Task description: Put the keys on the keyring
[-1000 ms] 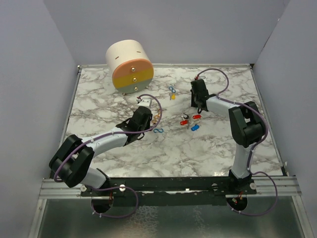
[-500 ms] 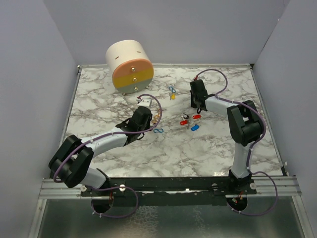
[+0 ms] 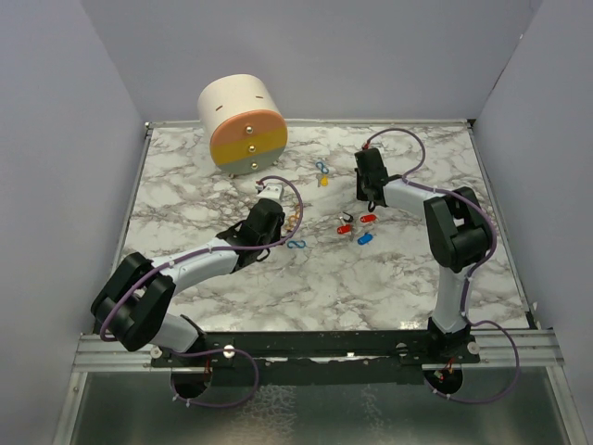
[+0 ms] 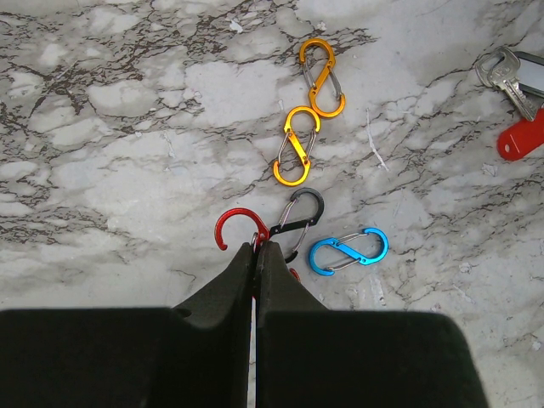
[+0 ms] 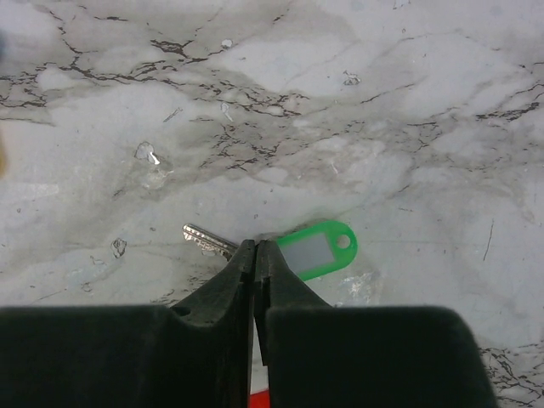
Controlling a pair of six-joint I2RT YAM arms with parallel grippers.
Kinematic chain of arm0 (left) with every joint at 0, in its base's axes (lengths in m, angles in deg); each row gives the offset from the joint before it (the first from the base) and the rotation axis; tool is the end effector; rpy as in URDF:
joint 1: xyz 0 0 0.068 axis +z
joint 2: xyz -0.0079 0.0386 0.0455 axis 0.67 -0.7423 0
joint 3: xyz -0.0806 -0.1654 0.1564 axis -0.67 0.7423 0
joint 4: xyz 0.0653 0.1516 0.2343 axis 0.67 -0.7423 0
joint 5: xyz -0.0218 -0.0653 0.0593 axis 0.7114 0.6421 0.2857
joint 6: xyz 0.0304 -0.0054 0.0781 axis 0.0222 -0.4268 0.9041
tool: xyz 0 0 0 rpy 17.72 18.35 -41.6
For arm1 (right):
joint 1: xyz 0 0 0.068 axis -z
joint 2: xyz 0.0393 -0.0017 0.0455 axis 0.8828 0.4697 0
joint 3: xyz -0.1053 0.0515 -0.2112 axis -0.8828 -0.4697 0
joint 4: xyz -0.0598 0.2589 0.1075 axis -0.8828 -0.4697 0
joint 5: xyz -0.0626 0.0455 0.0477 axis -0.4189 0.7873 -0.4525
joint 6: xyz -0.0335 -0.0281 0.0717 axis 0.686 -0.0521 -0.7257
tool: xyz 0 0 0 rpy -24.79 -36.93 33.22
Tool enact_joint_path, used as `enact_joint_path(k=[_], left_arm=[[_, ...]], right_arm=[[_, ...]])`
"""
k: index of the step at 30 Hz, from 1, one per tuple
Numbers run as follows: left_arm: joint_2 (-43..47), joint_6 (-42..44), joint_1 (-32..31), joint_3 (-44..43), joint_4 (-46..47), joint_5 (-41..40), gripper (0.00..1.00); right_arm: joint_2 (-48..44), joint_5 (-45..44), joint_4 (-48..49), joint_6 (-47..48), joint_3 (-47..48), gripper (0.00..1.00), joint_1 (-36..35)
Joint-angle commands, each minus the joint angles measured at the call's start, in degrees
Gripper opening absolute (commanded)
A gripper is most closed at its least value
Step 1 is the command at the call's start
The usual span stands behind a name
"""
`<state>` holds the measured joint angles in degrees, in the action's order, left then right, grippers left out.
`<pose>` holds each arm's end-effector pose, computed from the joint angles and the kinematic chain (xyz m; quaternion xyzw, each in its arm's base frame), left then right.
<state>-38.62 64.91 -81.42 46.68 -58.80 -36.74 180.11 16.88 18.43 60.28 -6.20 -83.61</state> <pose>0.2804 -0.2013 0.1241 0.0484 0.8878 -0.1162 0.4427 0.4261 0.1436 0.0778 0.0228 0.9314 -0.0328 0.3618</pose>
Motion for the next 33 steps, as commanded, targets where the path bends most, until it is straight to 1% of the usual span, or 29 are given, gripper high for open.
enact_joint_path(k=[1,6,11,19,25,33], left_arm=[[0.3,0.5,0.0,-0.9,0.4,0.9,0.00],[0.6,0.4,0.0,-0.9,0.4,0.9,0.00],[0.7,0.3,0.0,-1.1,0.4,1.1,0.00],[0.5,0.8,0.0,-1.9,1.7,2.8,0.00],[0.5,1.8,0.0,-3.2,3.0,4.4,0.00],[0.8,2.9,0.0,-4.4,4.7,6.9,0.00]], right_arm=[[0.0,-2.2,-1.0,-0.5,0.7,0.01,0.4],[-2.3,-2.6,0.2,-0.4,-0.8,0.01,0.4],[-7.2,-1.3,4.1,0.6,-4.7,0.01,0.3],[-16.7,8.1,13.4,3.2,-12.8,0.01,0.3],[-19.9,18.9,17.6,5.6,-15.4,0.01,0.3],[-22.0,42.9,27.0,7.6,-20.4,0.01,0.3]])
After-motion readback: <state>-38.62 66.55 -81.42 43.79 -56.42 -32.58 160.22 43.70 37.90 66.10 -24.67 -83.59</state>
